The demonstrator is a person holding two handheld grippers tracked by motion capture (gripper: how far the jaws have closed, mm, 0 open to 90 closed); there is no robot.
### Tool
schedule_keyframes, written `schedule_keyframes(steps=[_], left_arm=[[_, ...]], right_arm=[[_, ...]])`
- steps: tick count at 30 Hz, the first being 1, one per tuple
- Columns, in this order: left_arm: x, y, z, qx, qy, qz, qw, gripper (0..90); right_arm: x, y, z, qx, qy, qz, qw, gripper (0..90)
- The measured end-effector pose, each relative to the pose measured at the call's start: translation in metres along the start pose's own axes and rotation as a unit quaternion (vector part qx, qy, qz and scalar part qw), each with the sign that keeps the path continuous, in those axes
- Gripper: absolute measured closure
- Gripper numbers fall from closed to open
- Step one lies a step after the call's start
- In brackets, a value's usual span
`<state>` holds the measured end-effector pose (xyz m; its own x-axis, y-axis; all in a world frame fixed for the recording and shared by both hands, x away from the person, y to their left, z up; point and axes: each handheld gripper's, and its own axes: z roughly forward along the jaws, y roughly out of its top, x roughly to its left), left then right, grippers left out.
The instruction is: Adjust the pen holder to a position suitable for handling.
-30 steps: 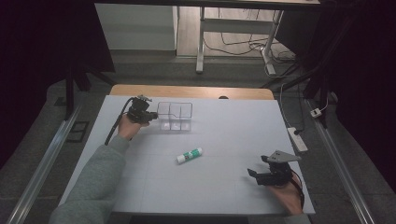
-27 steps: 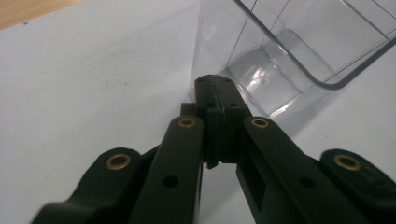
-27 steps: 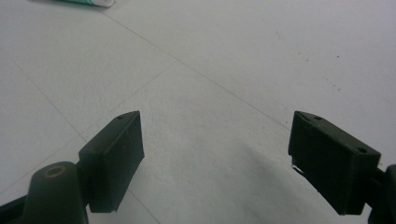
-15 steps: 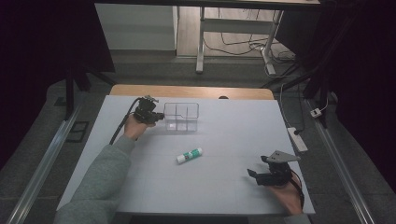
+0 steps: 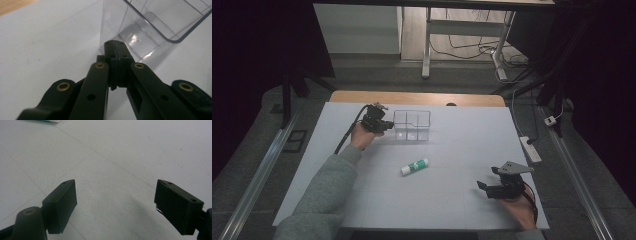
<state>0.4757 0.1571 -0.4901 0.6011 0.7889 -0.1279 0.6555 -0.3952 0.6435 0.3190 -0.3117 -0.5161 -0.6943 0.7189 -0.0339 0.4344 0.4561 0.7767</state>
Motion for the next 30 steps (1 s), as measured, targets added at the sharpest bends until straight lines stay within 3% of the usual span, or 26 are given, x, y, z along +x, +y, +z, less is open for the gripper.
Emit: schedule_keyframes(steps=[10, 18, 25, 30], left_arm=[[-0.013, 0.011, 0.007, 0.001, -0.008, 0.009, 0.9999, 88.5], [-0.018, 0.011, 0.011, 0.002, -0.014, 0.013, 0.9998, 88.4], [-0.018, 0.01, 0.002, -0.013, -0.004, 0.018, 0.9997, 88.3], [-0.021, 0.002, -0.009, -0.014, 0.0, 0.036, 0.9992, 88.3]], right_arm=[[0.0, 0.0, 0.0, 0.001, 0.001, 0.001, 1.0, 17.8], [0.0, 0.0, 0.0, 0.001, 0.003, 0.002, 1.0, 17.7], [0.0, 0.0, -0.001, 0.0, -0.001, 0.003, 1.0, 17.8], [-0.001, 0.0, -0.001, -0.003, 0.001, 0.004, 1.0, 17.9]])
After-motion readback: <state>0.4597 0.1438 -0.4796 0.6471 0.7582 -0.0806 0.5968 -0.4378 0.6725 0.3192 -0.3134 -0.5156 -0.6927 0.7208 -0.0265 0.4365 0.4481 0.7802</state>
